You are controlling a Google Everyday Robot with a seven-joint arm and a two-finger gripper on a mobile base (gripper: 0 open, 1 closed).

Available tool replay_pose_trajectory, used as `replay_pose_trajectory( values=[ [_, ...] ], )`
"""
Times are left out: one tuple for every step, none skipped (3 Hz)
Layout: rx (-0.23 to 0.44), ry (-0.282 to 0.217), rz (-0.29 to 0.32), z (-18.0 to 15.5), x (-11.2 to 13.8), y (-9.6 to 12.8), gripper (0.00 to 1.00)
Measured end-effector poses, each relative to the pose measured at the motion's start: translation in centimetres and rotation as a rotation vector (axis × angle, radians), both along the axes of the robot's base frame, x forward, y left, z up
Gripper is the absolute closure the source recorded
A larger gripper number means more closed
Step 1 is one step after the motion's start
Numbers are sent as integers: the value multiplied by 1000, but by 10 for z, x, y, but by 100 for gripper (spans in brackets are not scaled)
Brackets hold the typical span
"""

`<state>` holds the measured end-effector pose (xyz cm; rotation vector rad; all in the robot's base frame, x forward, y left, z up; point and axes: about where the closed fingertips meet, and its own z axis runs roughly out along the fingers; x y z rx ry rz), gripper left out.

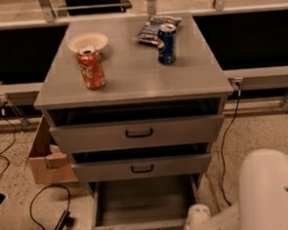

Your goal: Open bottom drawer

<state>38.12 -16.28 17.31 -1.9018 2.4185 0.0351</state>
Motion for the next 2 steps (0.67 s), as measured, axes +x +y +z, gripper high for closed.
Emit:
replay_pose_trajectory(
  values=[
    [0, 0, 0, 0, 1, 0, 61],
    [0, 0, 0, 3, 1, 0, 85]
  ],
)
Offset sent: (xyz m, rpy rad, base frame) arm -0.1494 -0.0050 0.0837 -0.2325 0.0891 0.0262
